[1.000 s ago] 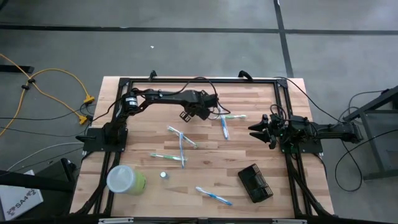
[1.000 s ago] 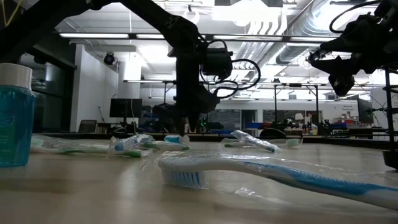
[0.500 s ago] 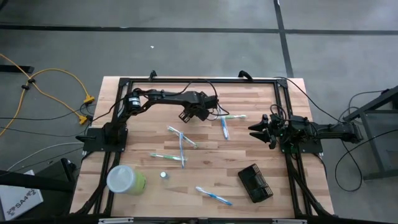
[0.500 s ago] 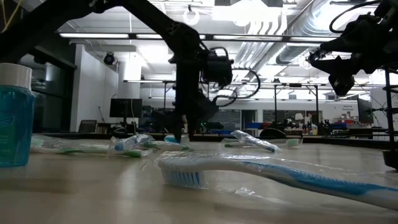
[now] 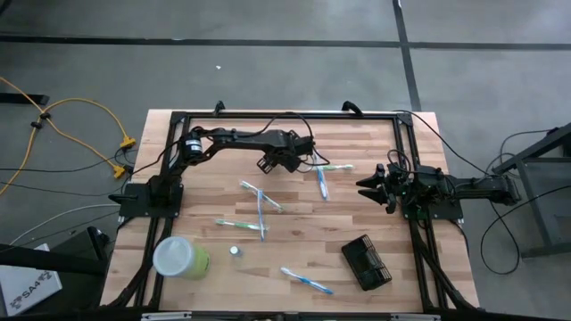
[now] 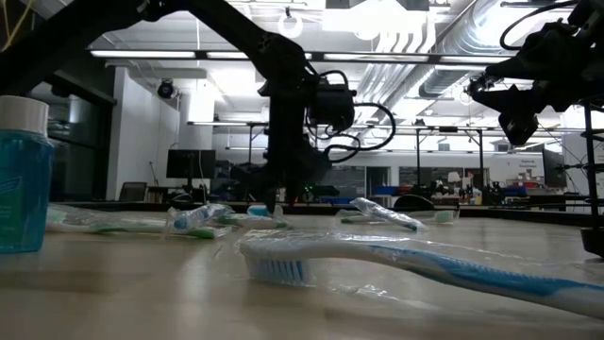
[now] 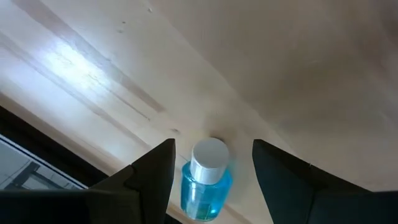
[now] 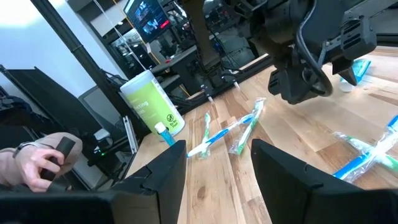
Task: Pick & Place toothbrushing station
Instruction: Put the top blue mouthwash into the middle section of the of the black wire organizer
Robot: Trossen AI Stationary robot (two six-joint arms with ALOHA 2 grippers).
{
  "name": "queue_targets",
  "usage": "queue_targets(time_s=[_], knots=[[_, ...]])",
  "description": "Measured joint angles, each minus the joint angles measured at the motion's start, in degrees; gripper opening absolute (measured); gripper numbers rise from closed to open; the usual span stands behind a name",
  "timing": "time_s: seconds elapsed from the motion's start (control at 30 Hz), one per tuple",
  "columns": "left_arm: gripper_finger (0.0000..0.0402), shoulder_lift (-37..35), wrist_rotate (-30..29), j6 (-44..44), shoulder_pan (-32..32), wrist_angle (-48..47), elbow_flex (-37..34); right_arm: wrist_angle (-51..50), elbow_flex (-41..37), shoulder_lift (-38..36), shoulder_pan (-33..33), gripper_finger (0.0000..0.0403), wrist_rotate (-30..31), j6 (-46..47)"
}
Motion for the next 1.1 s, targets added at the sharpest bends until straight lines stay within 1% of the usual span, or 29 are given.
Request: queue_targets(time_s=[0.37,0.5,0.67,1.1], knots=[[0.0207,1.32,-0.11,0.51,0.65,0.02,0.04,0.00,0.00,0.00,0.02,0.0174,-0.02,0.00],[0.0207,1.46,-2.14,0.60,1.25,-0.58,0.04,0.00,0.00,0.00,0.02,0.0174,-0.03,0.02],[0.0207,1.49,-3.04,0.03,2.05,-1.91,0.00,0.00,0.00,0.00,0.00,0.0174,-0.02,0.01],[0.0207,1.49,-1.82,0.68,1.70,-1.09,0.00,0.00,0.01,0.00,0.02,0.0174,-0.03,0.01]])
